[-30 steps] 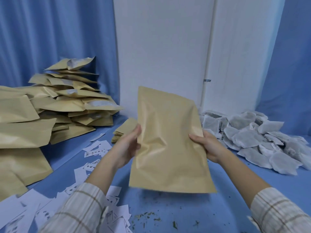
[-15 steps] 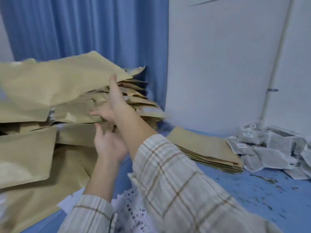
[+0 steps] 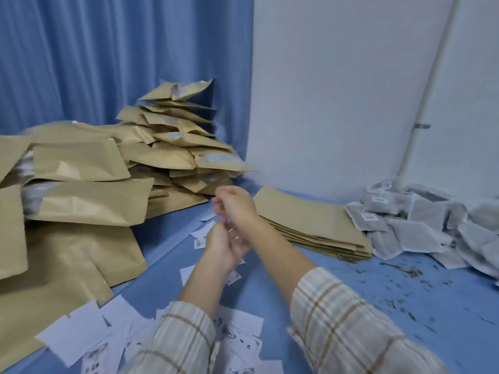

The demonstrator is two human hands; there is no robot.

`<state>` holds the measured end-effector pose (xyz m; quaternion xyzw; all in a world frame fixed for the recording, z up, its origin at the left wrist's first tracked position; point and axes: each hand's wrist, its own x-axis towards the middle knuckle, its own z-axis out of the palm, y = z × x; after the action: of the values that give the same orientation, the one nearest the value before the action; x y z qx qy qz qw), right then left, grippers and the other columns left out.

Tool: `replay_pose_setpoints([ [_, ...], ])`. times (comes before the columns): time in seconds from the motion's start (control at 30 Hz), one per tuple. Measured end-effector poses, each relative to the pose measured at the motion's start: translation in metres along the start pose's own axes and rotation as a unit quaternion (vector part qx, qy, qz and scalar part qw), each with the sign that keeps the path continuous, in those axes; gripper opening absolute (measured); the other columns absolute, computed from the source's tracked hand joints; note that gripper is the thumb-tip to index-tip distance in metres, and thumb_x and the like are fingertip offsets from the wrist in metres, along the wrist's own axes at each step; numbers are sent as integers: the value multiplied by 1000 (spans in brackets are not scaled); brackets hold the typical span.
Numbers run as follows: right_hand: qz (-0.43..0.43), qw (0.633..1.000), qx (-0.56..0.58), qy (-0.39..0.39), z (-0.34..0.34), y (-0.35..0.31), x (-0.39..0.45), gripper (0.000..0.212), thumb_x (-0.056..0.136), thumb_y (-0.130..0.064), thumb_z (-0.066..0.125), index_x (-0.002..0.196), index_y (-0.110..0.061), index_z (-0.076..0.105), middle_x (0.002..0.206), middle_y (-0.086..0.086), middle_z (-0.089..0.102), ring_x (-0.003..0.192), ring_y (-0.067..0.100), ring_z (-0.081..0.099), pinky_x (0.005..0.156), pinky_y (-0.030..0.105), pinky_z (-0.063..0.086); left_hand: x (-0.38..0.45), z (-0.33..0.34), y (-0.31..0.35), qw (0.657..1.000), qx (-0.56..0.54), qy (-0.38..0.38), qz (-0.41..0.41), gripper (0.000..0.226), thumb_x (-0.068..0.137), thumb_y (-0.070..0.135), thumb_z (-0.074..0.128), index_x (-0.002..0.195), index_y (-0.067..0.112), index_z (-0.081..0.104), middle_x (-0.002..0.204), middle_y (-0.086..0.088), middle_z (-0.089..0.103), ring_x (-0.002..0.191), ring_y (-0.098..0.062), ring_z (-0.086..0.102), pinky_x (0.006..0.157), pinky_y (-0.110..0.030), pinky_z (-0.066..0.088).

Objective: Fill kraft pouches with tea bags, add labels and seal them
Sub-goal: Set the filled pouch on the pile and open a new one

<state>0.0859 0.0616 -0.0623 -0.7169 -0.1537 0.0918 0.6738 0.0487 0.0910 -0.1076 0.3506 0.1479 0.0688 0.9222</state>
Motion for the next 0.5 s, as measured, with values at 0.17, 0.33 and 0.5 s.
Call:
replay_pose_setpoints([
  [0.17, -121, 879, -457, 62, -95, 60, 23, 33, 93, -25, 42, 118, -9, 57, 121, 11, 60, 113, 27, 53, 94, 33, 41, 27, 27, -46, 995, 85, 27, -33, 25, 99, 11, 34, 80, 5, 50, 85, -13, 65, 70, -27, 65, 79, -44, 55],
  [0.33, -30, 734, -677, 47, -171, 108, 41, 73, 91, -47, 42, 145, -8, 13, 153, 12, 17, 139, 28, 19, 113, 42, 19, 50, 31, -79, 992, 69, 55, -95, 19, 98, 13, 41, 111, -1, 45, 129, -24, 48, 118, -42, 50, 86, -44, 46],
  [0.5, 62, 698, -712, 44, -205, 131, 48, 94, 83, -70, 35, 147, -7, 6, 152, 14, 20, 140, 29, 17, 114, 43, 13, 63, 37, -102, 990, 73, 56, -105, 32, 96, 11, 48, 123, -4, 42, 118, -24, 49, 115, -42, 51, 82, -42, 47],
])
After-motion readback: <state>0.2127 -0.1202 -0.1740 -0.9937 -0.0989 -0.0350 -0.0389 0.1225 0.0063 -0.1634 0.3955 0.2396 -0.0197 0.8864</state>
